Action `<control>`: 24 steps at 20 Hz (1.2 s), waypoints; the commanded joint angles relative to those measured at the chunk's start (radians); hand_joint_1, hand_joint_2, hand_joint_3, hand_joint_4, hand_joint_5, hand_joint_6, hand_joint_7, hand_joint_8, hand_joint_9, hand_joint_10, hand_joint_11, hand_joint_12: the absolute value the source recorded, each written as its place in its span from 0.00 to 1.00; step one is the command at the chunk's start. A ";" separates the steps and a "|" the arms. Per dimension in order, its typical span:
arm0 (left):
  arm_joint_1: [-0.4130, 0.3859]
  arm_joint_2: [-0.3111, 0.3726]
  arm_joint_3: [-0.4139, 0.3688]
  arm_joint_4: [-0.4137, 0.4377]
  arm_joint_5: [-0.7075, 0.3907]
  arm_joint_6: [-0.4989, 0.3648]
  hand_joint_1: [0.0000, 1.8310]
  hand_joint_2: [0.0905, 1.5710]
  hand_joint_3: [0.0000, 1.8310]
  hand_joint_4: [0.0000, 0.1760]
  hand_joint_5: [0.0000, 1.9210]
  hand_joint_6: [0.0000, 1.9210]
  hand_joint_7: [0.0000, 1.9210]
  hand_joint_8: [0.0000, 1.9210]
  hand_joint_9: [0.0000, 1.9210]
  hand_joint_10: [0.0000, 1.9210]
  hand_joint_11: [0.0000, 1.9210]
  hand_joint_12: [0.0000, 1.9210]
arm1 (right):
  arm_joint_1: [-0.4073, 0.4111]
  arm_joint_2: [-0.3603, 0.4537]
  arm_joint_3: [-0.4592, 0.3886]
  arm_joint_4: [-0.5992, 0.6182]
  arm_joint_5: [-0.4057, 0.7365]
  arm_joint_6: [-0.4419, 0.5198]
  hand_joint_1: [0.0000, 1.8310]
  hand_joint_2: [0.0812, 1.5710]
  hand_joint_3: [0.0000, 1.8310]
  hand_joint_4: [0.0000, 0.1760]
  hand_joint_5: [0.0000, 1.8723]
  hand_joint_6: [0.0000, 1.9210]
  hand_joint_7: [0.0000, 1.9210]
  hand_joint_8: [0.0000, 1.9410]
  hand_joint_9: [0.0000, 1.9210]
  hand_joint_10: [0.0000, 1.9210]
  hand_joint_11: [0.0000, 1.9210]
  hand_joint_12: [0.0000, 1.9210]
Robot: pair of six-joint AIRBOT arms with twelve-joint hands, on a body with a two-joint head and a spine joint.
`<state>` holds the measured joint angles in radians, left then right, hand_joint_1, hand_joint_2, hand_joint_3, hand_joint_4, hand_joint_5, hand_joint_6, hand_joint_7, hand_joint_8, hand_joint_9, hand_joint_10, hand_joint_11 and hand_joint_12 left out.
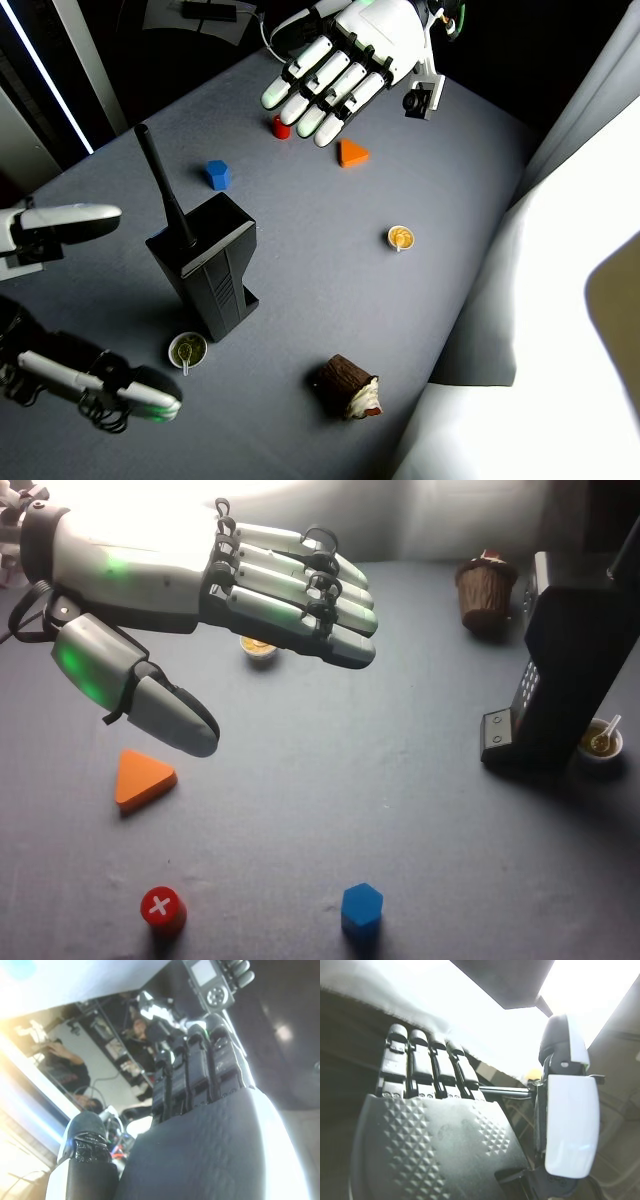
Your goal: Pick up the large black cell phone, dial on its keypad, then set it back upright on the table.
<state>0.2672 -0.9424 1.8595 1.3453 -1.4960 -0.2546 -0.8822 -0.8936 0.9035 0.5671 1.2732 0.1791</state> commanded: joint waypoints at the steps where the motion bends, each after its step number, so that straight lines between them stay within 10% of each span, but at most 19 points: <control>1: -0.019 0.006 0.004 -0.105 -0.052 0.008 0.00 0.74 0.00 0.24 0.09 0.00 0.08 0.00 0.07 0.00 0.00 0.18 | 0.012 0.007 0.004 -0.020 0.106 0.009 0.42 0.59 0.00 0.00 0.00 0.00 0.00 0.00 0.00 0.00 0.00 0.00; 24: -0.022 0.003 0.004 -0.098 -0.065 0.014 0.00 0.74 0.00 0.25 0.08 0.00 0.07 0.00 0.08 0.00 0.00 0.17 | 0.066 -0.025 0.040 -0.090 0.065 0.024 0.48 0.57 0.01 0.00 0.00 0.00 0.00 0.00 0.00 0.00 0.02 0.01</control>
<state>0.2668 -0.9436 1.8606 1.3514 -1.5051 -0.2398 -0.8249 -0.9283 0.9401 0.4950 1.2144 0.1871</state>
